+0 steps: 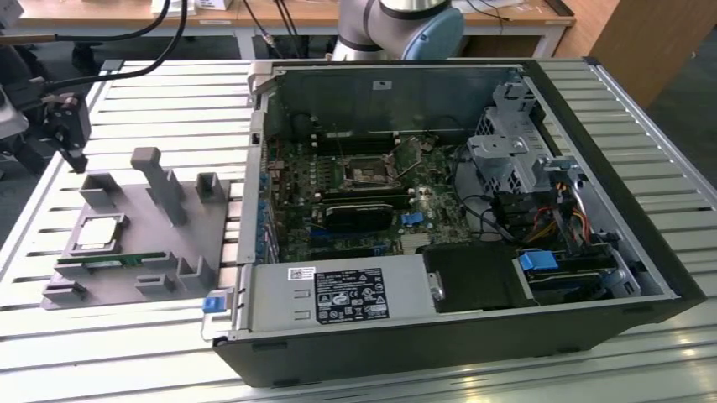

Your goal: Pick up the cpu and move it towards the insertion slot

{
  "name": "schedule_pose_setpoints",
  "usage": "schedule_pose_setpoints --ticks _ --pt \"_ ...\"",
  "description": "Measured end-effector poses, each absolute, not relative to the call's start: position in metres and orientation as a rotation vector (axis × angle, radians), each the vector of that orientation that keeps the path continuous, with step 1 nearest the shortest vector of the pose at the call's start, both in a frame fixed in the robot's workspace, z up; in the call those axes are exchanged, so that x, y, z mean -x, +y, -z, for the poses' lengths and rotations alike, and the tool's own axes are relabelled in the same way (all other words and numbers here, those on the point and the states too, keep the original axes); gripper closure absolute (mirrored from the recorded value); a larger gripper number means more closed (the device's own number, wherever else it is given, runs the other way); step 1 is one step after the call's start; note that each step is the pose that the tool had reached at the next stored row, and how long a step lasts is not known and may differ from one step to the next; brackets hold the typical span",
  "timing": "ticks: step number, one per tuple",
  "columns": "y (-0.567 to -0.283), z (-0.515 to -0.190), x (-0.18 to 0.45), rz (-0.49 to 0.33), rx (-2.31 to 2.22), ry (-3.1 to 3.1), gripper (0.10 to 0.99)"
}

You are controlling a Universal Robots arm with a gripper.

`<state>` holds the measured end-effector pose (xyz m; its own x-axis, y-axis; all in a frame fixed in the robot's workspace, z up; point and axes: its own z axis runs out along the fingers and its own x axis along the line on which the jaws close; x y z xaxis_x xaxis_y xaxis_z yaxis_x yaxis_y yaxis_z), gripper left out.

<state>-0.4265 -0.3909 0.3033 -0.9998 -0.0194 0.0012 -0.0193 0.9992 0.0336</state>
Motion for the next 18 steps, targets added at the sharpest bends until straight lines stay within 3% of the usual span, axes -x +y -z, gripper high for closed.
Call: schedule_pose_setpoints --ticks 18 --pt "-0.391 -0.291 0.43 0.053 -0.03 -3.139 0.557"
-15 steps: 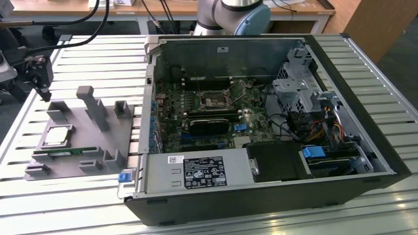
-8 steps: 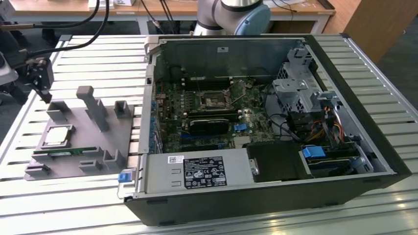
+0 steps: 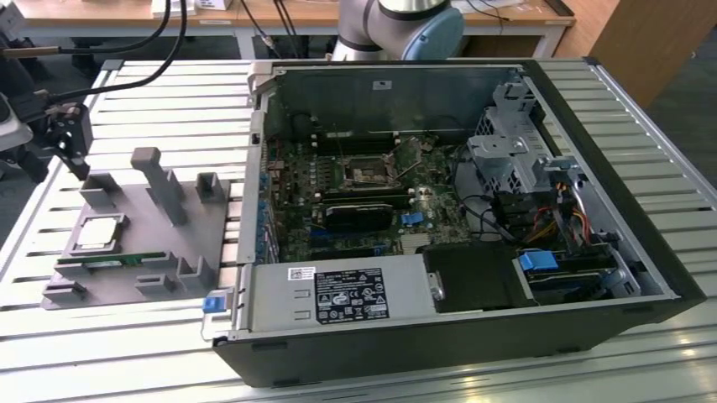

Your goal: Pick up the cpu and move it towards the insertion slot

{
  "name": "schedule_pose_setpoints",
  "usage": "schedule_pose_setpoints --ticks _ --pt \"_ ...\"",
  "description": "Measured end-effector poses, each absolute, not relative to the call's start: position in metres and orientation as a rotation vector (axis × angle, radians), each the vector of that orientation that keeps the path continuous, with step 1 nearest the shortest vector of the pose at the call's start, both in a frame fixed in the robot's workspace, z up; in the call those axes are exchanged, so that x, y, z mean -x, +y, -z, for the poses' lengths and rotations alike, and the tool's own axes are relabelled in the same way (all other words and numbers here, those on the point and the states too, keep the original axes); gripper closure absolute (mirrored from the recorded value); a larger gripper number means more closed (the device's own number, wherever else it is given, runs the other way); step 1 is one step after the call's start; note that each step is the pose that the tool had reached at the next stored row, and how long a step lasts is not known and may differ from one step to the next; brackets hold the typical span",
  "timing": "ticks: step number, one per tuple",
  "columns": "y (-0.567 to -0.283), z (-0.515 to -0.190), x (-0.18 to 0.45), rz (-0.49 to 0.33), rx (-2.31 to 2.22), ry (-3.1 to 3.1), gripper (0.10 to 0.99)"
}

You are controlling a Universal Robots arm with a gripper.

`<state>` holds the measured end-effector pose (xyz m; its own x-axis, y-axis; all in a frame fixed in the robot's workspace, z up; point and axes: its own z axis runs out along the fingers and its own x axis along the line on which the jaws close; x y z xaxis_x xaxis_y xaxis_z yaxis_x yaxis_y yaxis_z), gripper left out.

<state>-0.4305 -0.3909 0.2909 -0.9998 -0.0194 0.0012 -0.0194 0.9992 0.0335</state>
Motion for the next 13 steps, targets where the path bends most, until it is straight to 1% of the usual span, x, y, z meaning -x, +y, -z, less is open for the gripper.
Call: schedule_pose_setpoints --ticks 13 --pt "-0.391 -0.2806 0.4356 0.053 -0.03 -3.14 0.557"
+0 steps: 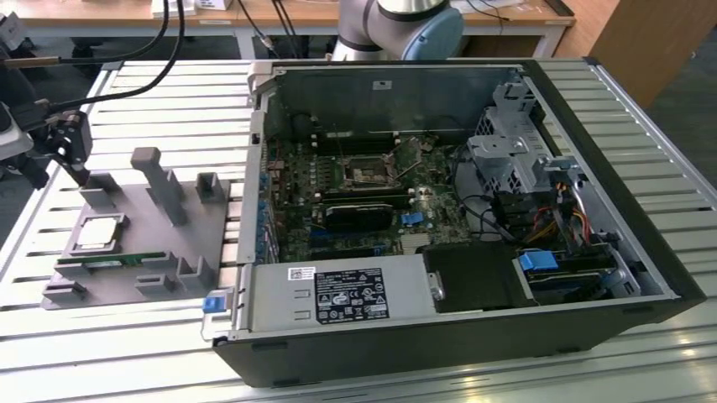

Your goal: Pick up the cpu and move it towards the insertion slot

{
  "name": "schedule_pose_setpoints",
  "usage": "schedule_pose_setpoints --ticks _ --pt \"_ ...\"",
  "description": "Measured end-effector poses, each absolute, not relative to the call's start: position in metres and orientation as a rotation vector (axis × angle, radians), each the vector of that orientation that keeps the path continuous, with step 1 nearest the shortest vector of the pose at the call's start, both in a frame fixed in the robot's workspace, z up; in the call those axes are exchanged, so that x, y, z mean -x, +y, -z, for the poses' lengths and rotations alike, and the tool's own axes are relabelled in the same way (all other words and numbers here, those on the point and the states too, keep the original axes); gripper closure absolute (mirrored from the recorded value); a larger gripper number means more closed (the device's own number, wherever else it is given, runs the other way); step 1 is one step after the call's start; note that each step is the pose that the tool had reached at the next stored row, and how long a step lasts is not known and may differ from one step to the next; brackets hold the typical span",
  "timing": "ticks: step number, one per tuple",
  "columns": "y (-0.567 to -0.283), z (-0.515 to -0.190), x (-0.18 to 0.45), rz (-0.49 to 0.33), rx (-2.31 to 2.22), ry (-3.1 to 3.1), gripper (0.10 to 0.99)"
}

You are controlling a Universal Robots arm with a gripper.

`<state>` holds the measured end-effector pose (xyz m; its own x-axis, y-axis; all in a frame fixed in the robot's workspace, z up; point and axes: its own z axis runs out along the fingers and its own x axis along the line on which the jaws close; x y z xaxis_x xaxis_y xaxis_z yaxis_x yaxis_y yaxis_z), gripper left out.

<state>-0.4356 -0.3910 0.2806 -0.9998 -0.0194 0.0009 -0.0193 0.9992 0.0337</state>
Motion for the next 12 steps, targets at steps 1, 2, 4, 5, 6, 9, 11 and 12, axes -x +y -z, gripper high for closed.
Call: schedule_pose_setpoints --ticks 1,2,4,5,6,9,11,12 --pt "-0.391 -0.2797 0.4358 0.053 -0.031 -3.14 0.557" --pt "-0.391 -0.279 0.436 0.053 -0.03 -3.14 0.557" --pt "-0.3911 -0.2777 0.4367 0.053 -0.03 -3.139 0.557" --pt "-0.3911 -0.2769 0.4371 0.053 -0.03 -3.139 0.557" --pt "-0.3911 -0.2761 0.4375 0.053 -0.03 -3.14 0.557" --pt "-0.3911 -0.2733 0.4387 0.053 -0.031 -3.14 0.557" --pt "-0.3911 -0.2714 0.4397 0.053 -0.03 -3.139 0.557" --pt "-0.3911 -0.2704 0.4403 0.053 -0.03 -3.14 0.557"
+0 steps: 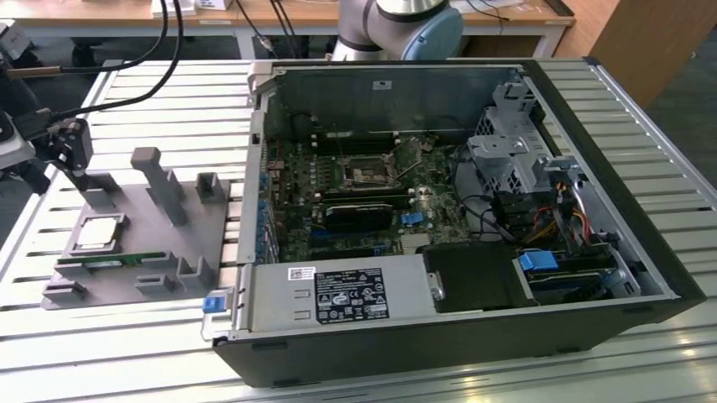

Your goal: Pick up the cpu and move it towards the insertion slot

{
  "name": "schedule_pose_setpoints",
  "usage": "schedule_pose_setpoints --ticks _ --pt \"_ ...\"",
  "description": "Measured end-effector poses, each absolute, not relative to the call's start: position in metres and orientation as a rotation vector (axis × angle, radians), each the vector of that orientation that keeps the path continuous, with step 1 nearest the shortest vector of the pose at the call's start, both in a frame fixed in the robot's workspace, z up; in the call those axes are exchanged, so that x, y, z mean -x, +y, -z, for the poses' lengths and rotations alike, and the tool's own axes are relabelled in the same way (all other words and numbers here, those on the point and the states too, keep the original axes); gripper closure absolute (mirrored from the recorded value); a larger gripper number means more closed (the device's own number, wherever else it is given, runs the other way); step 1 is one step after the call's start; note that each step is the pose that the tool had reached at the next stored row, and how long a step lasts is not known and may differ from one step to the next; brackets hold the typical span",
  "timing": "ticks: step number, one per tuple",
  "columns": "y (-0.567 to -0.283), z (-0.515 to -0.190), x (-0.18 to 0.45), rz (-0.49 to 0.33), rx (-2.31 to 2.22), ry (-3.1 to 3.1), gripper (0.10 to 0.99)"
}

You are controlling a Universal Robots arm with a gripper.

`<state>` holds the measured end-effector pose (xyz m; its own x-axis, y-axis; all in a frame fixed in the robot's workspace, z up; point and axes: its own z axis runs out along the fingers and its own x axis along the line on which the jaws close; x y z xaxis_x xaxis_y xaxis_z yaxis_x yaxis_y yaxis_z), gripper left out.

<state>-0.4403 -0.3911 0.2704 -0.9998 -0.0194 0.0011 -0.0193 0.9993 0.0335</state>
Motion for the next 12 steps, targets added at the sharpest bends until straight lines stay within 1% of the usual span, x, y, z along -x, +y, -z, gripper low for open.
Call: schedule_pose_setpoints --ticks 7,9,10,12 --pt "-0.391 -0.263 0.447 0.053 -0.032 -3.14 0.557" --pt "-0.391 -0.26 0.448 0.053 -0.032 -3.14 0.573" --pt "-0.391 -0.259 0.449 0.053 -0.033 -3.14 0.639" --pt "-0.391 -0.257 0.449 0.052 -0.032 -3.14 0.639"
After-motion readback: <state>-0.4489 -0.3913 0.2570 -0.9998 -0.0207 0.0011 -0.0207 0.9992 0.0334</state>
